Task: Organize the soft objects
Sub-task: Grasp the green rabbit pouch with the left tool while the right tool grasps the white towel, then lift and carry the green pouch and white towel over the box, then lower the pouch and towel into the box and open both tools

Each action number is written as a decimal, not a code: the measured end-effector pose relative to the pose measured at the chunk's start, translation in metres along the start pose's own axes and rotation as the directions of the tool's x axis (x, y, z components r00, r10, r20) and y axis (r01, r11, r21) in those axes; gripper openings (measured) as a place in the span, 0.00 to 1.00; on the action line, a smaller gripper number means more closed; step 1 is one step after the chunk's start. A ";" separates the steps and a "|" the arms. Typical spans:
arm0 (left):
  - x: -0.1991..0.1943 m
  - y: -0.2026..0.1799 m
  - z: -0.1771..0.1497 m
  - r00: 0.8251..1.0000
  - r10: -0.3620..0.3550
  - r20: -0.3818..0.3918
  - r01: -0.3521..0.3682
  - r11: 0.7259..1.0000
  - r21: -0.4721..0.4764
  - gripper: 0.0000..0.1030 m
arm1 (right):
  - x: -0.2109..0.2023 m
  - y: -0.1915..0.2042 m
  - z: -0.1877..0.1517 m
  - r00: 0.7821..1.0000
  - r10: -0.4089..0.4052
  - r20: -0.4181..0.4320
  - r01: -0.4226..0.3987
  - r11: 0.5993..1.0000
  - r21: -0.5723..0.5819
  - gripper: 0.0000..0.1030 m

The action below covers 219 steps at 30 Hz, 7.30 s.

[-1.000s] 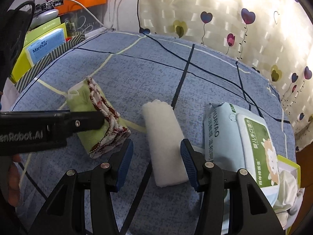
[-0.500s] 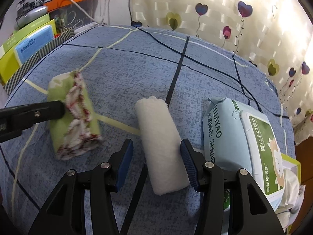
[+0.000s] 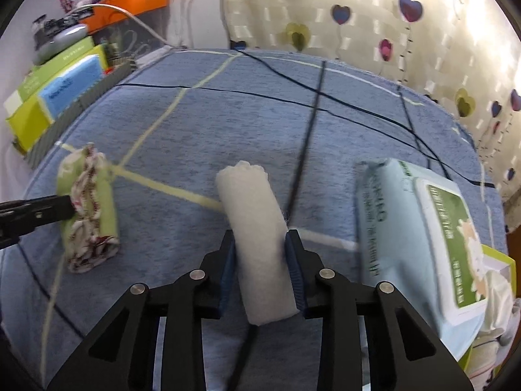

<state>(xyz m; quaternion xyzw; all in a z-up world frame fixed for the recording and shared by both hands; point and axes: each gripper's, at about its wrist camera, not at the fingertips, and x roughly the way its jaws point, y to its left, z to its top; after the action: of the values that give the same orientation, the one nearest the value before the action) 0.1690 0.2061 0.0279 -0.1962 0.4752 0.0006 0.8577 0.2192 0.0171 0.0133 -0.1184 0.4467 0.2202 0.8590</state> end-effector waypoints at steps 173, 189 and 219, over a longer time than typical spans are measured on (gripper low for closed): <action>0.090 -0.434 -0.049 0.941 -0.249 -0.229 0.337 0.748 0.572 0.24 | -0.167 -0.198 -0.191 0.940 -0.343 0.003 0.308 0.849 0.428 0.28; 0.107 -0.439 -0.048 0.946 -0.222 -0.234 0.319 0.755 0.573 0.24 | -0.158 -0.194 -0.193 0.939 -0.344 0.001 0.312 0.851 0.423 0.29; 0.033 -0.413 -0.061 0.966 -0.239 -0.102 0.251 0.765 0.593 0.67 | -0.209 -0.198 -0.195 0.921 -0.357 0.155 0.231 0.821 0.522 0.48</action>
<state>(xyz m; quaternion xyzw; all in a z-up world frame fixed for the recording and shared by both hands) 0.2149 -0.2019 0.1109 0.0257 0.4296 -0.2640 0.8632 0.0700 -0.2907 0.0739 0.0651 0.3543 -0.0245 0.9325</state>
